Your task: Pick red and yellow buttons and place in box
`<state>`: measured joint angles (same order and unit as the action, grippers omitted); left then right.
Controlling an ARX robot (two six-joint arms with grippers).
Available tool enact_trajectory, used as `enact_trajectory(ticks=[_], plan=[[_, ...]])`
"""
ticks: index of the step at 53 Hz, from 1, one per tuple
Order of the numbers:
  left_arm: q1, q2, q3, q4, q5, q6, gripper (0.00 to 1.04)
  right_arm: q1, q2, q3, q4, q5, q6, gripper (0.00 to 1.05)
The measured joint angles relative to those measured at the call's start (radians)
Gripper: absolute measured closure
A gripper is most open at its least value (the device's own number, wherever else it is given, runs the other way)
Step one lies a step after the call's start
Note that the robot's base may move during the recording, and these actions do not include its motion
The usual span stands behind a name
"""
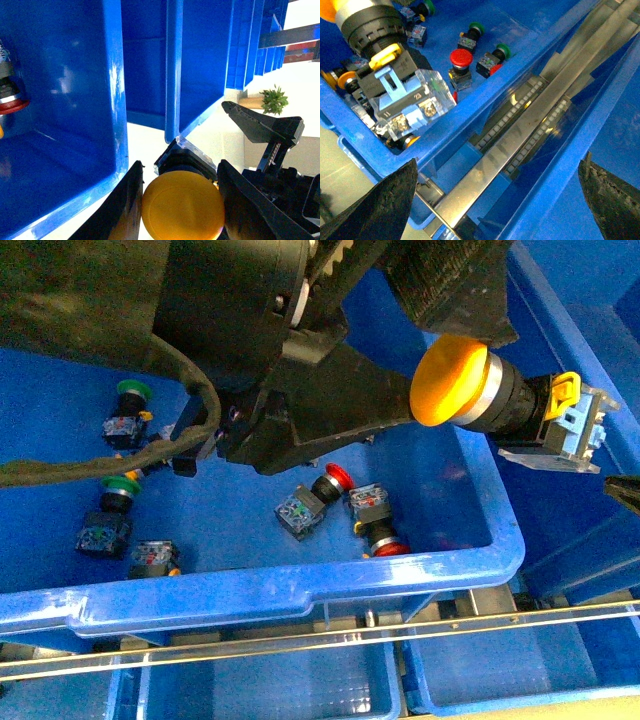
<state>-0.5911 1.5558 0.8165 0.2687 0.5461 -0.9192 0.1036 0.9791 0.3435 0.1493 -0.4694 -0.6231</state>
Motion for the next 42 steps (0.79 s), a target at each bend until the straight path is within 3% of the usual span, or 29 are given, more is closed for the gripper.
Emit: enact_trajectory(ticks=[42], plan=[[-0.019, 0.103, 0.069, 0.014, -0.041, 0.014, 0.69, 0.068, 0.048, 0.005, 0.021, 0.024, -0.022, 0.07]])
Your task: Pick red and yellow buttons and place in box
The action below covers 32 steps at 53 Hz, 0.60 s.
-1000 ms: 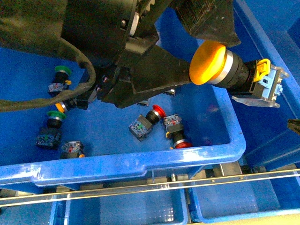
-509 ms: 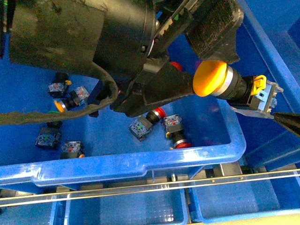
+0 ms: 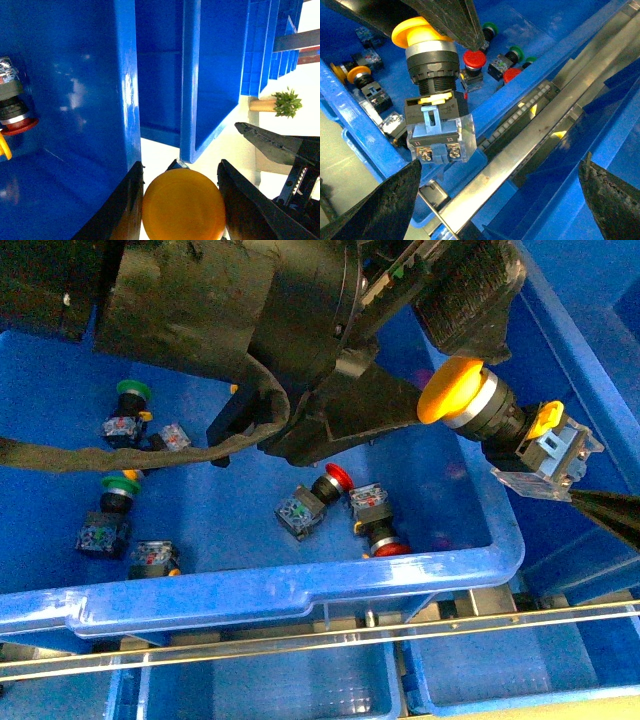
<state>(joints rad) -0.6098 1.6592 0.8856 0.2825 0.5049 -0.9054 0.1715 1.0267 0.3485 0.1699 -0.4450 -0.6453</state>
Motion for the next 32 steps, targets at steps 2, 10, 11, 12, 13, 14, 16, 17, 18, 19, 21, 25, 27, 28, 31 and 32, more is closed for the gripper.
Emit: enact_trajectory(ticks=[2, 10, 11, 12, 13, 14, 16, 17, 18, 19, 21, 25, 27, 28, 31, 32], plan=[[0.0, 0.0, 0.0, 0.0, 0.0, 0.002, 0.69, -0.002, 0.0, 0.0, 0.0, -0.004, 0.0, 0.07], [0.0, 0.002, 0.0, 0.0, 0.003, 0.003, 0.69, -0.018, 0.0, 0.0, -0.01, -0.022, -0.007, 0.07], [0.0, 0.002, 0.0, 0.0, 0.003, 0.003, 0.69, -0.023, 0.0, 0.0, -0.013, -0.027, -0.008, 0.07], [0.0, 0.002, 0.0, 0.0, 0.005, 0.003, 0.69, -0.025, 0.0, 0.0, -0.015, -0.029, -0.01, 0.07], [0.0, 0.002, 0.0, 0.0, 0.005, 0.003, 0.69, -0.027, 0.0, 0.0, -0.017, -0.031, -0.011, 0.07], [0.0, 0.003, 0.0, 0.0, 0.007, 0.003, 0.69, -0.032, 0.0, 0.0, -0.022, -0.035, -0.014, 0.07], [0.0, 0.003, 0.0, 0.0, 0.008, 0.003, 0.69, -0.04, 0.0, 0.0, -0.028, -0.043, -0.019, 0.07], [0.0, 0.003, 0.0, 0.0, 0.009, 0.003, 0.69, -0.043, 0.0, 0.0, -0.03, -0.046, -0.021, 0.07], [0.0, 0.003, 0.0, 0.0, 0.01, 0.003, 0.69, -0.048, 0.0, 0.0, -0.034, -0.051, -0.024, 0.07], [0.0, 0.004, 0.0, -0.001, 0.011, 0.003, 0.69, -0.051, 0.0, 0.0, -0.037, -0.054, -0.026, 0.07], [0.0, 0.004, 0.0, -0.001, 0.014, 0.003, 0.69, -0.06, 0.0, 0.0, -0.046, -0.06, -0.03, 0.07], [0.0, 0.004, 0.0, -0.001, 0.018, 0.002, 0.69, -0.075, -0.002, 0.0, -0.06, -0.069, -0.037, 0.07], [0.0, 0.004, 0.0, -0.001, 0.019, 0.002, 0.69, -0.081, -0.002, 0.0, -0.067, -0.071, -0.043, 0.07], [0.0, 0.004, 0.002, -0.001, 0.018, 0.0, 0.69, -0.082, -0.002, 0.0, -0.069, -0.072, -0.045, 0.07], [0.0, 0.004, 0.005, -0.001, 0.018, -0.001, 0.69, -0.089, -0.002, 0.0, -0.078, -0.073, -0.055, 0.07], [0.0, 0.004, 0.006, -0.001, 0.019, -0.001, 0.7, -0.089, -0.002, 0.0, -0.08, -0.073, -0.055, 0.07]])
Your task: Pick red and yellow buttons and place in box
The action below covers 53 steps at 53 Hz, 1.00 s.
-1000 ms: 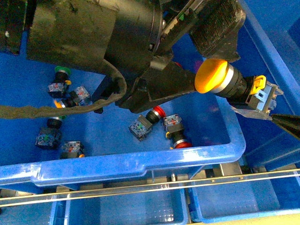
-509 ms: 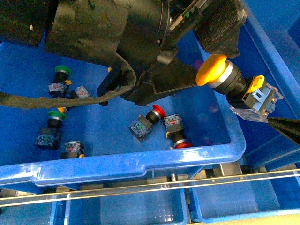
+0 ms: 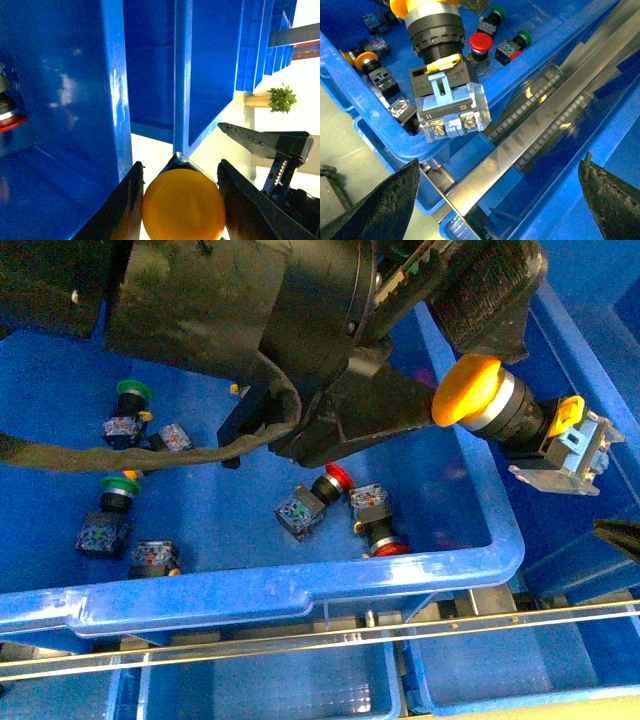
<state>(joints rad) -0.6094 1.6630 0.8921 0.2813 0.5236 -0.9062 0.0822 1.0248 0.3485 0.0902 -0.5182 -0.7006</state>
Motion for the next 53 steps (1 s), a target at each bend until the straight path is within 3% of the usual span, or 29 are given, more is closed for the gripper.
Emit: enact_trajectory(ticks=[53], plan=[[-0.019, 0.05, 0.03, 0.021, -0.024, -0.009, 0.7, 0.023, 0.062, 0.014, 0.061, 0.021, -0.007, 0.07]])
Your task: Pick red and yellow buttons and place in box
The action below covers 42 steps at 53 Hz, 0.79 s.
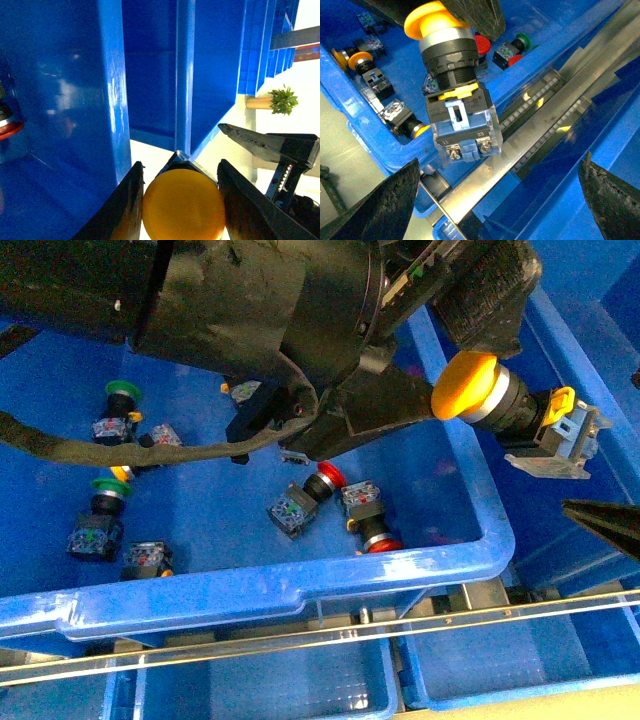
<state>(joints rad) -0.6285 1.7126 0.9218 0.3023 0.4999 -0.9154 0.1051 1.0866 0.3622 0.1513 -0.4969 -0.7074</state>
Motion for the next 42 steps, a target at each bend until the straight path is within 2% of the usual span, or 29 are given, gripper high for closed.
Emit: enact_trajectory(ticks=[42], plan=[[-0.041, 0.094, 0.077, 0.034, -0.048, -0.055, 0.7, -0.029, 0.042, 0.011, 0.036, -0.004, 0.0, 0.07]])
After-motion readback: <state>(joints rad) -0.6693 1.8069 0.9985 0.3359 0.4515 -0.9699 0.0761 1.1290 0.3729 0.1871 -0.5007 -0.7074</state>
